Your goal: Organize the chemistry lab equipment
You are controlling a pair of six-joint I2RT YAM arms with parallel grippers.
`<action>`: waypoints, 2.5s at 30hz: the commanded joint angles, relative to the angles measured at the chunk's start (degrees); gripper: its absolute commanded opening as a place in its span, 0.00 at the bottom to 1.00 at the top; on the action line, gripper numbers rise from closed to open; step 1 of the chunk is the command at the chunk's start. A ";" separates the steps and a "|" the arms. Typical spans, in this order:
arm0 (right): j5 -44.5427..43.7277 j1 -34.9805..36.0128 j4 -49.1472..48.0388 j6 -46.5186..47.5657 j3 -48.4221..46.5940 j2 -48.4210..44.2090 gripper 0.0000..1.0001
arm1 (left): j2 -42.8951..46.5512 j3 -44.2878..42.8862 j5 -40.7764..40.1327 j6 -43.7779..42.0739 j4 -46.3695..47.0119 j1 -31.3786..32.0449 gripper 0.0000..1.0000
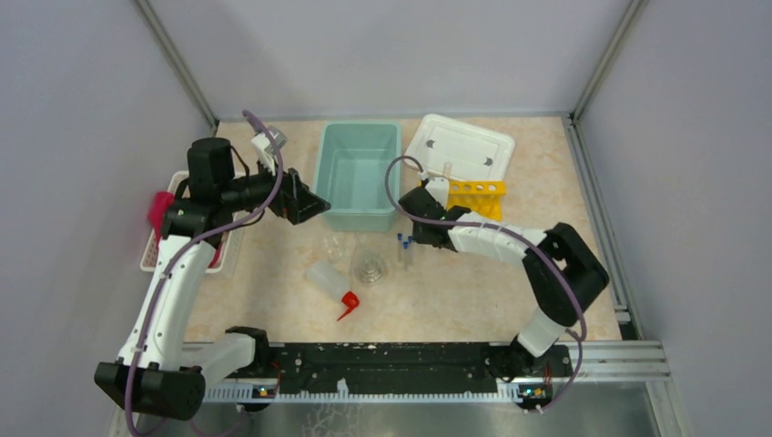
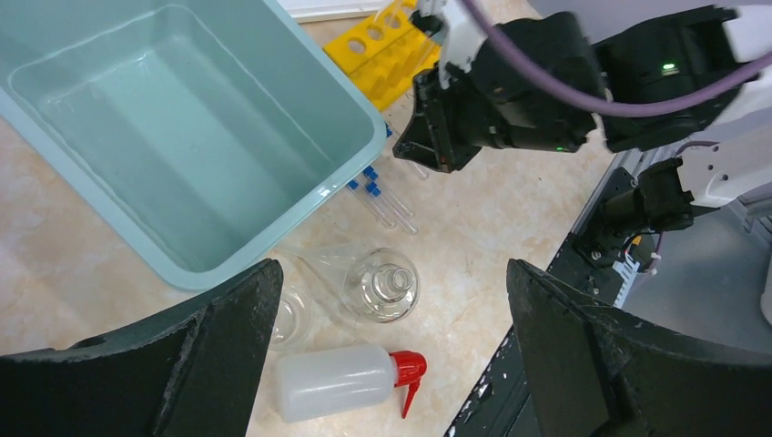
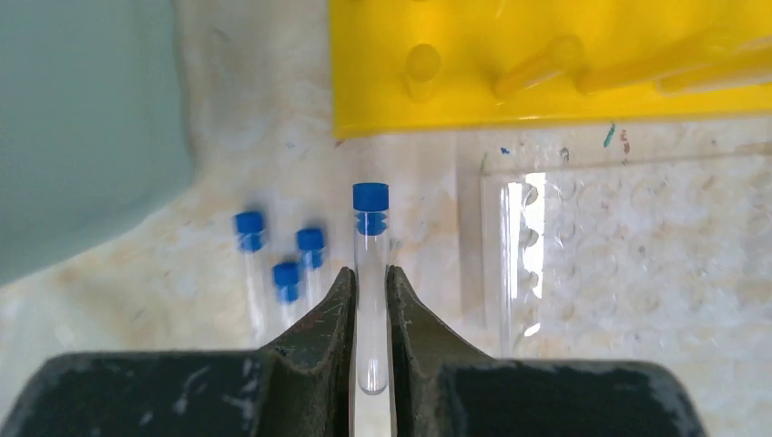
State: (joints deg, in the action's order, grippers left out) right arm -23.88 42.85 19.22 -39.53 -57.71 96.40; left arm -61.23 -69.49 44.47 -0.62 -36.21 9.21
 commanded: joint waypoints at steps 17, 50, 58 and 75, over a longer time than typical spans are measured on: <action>-7.28 21.31 3.61 -1.90 -23.05 -18.91 0.00 | 3.98 -0.50 10.92 1.15 0.19 -0.25 0.99; -0.12 26.06 -16.51 -1.80 -26.37 -12.19 0.00 | 3.34 5.70 14.39 2.64 5.02 -0.25 0.44; 0.47 24.80 -2.96 -1.58 -34.69 -9.69 0.36 | 5.16 5.90 14.23 -3.11 4.13 -0.25 0.17; 21.63 17.44 10.48 3.30 -48.58 -3.75 0.42 | 5.83 4.95 12.75 -11.75 -0.12 -0.16 0.11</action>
State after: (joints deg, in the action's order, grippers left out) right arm -7.55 60.55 27.59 -39.38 -100.79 90.74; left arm -55.64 -63.70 56.84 -9.85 -35.35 9.10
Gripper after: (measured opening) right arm 0.415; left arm 0.226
